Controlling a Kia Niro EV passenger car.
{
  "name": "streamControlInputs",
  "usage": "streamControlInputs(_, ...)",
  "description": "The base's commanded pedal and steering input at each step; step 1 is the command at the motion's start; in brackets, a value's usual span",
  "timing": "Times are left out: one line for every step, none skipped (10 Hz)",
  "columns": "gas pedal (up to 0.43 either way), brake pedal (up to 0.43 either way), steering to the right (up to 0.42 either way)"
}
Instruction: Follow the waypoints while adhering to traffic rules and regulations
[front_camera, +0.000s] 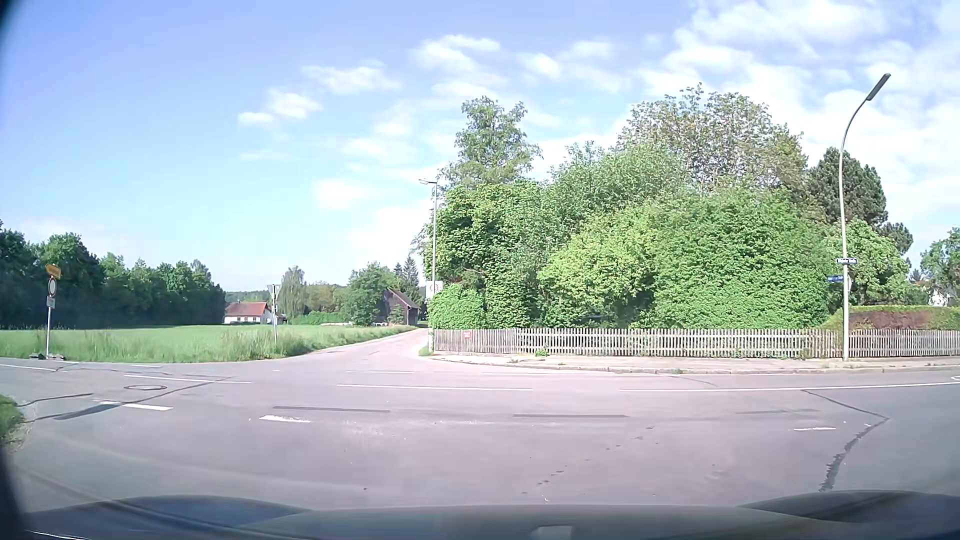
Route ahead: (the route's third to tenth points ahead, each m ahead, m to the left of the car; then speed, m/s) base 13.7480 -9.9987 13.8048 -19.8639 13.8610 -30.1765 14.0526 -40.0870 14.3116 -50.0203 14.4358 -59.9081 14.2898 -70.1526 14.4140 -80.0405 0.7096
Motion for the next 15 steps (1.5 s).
streamControlInputs(0.000, 0.079, 0.177)
streamControlInputs(0.000, 0.098, 0.192)
streamControlInputs(0.000, 0.098, 0.201)
streamControlInputs(0.000, 0.049, 0.213)
streamControlInputs(0.000, 0.000, 0.225)
streamControlInputs(0.000, 0.000, 0.241)
streamControlInputs(0.000, 0.000, 0.254)
streamControlInputs(0.000, 0.000, 0.263)
streamControlInputs(0.000, 0.000, 0.268)
streamControlInputs(0.000, 0.000, 0.267)
streamControlInputs(0.000, 0.000, 0.268)
streamControlInputs(0.000, 0.000, 0.267)
streamControlInputs(0.000, 0.018, 0.267)
streamControlInputs(0.000, 0.037, 0.267)
streamControlInputs(0.000, 0.037, 0.268)
